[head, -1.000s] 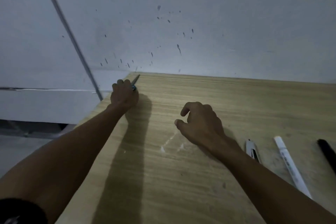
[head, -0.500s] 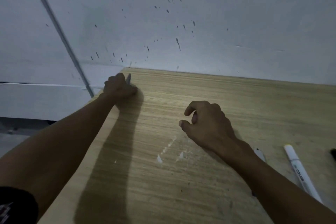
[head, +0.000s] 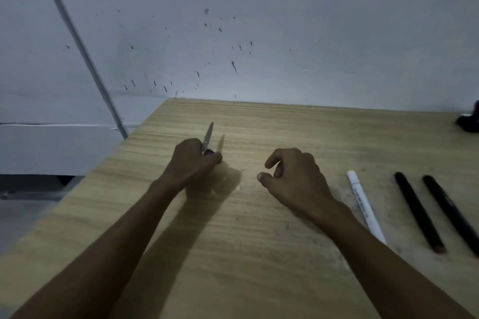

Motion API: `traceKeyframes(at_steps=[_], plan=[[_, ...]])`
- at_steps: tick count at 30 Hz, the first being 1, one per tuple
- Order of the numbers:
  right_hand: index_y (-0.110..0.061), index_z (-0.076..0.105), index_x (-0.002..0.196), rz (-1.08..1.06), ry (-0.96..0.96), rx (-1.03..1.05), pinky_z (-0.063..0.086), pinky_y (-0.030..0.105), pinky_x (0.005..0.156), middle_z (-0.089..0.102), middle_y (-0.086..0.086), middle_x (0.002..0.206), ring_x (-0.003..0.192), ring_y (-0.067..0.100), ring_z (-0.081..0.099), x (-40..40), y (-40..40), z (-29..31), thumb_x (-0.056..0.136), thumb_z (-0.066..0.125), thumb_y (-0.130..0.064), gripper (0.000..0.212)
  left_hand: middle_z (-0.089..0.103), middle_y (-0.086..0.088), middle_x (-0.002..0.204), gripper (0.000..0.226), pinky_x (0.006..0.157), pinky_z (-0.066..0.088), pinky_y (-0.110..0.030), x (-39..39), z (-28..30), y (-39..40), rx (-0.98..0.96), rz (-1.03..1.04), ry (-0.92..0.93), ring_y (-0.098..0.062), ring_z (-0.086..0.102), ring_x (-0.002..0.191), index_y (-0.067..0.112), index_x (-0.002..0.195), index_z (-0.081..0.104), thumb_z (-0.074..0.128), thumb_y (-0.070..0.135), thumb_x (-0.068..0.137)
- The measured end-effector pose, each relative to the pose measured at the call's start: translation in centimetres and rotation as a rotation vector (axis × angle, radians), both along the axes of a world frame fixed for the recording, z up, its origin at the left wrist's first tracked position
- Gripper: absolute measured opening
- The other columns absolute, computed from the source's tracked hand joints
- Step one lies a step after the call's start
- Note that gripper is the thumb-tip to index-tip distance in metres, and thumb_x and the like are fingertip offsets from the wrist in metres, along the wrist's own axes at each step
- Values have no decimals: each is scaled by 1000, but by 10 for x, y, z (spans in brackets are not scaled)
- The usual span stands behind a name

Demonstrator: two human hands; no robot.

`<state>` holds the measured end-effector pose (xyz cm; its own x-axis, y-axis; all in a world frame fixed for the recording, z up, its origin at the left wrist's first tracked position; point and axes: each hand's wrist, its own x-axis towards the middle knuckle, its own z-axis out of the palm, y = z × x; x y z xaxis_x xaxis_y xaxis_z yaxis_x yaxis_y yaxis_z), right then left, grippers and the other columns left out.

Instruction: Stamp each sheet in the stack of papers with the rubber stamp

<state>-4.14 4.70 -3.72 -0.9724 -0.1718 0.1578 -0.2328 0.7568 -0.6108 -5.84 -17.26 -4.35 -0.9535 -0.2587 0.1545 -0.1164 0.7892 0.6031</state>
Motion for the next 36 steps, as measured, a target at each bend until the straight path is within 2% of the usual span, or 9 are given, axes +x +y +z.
traceKeyframes(at_steps=[5,8,11,14,17,19,25,31,36], plan=[[-30,65,95,-46,5,-18,53,37,77,64,-7,79,84,14,62,31,25,-3,76,72,-46,26,49,-10,91,29,51,27,-21,54,-18,59,-6,-53,20,-17,45,76,13,80,52,67,37,77],[-29,64,93,-53,12,-33,50,33,76,63,-6,75,84,15,61,48,44,-4,77,72,-44,23,44,-8,99,29,66,38,-27,80,-25,94,-11,-88,-4,-23,45,95,14,88,51,62,40,81],[-27,65,93,-76,22,-23,34,34,101,62,-8,68,84,13,61,64,65,-5,81,71,-39,19,39,-6,106,34,90,43,-42,101,-26,121,-55,-107,-47,-27,43,104,12,104,55,57,41,86],[-24,66,84,-68,47,-60,18,32,121,59,-11,53,83,15,66,74,83,-12,79,74,-31,11,36,-6,110,32,94,35,-41,111,-27,139,-134,-138,-89,-28,36,109,12,109,51,49,39,91],[-31,63,75,-84,59,-99,56,37,83,60,-13,52,114,31,61,82,94,-15,76,77,-32,14,36,-8,114,32,96,32,-42,111,-28,147,-167,-132,-112,-30,33,112,11,110,50,46,37,92],[-29,64,75,-91,66,-93,57,37,68,61,-9,56,104,27,64,87,100,-14,75,77,-32,13,35,-10,116,34,98,32,-44,108,-28,150,-179,-112,-126,-31,32,114,11,112,50,46,37,92],[-30,64,79,-140,54,-75,57,37,67,64,-4,67,67,12,63,90,116,-14,74,77,-37,16,33,-11,116,39,95,32,-43,107,-34,153,-305,-101,-128,-31,33,112,10,118,47,42,40,95],[-27,66,88,-172,66,-58,55,33,67,65,-1,75,70,12,63,92,123,-11,76,76,-37,18,33,-12,119,49,95,31,-44,108,-35,152,-403,-109,-149,-31,34,113,10,126,44,37,48,96],[-27,66,90,-182,46,-92,55,34,66,65,-1,76,68,12,63,95,126,-8,75,76,-36,20,21,-11,137,75,105,23,-48,114,-28,147,-314,-156,-142,-32,22,129,19,147,18,37,65,91]])
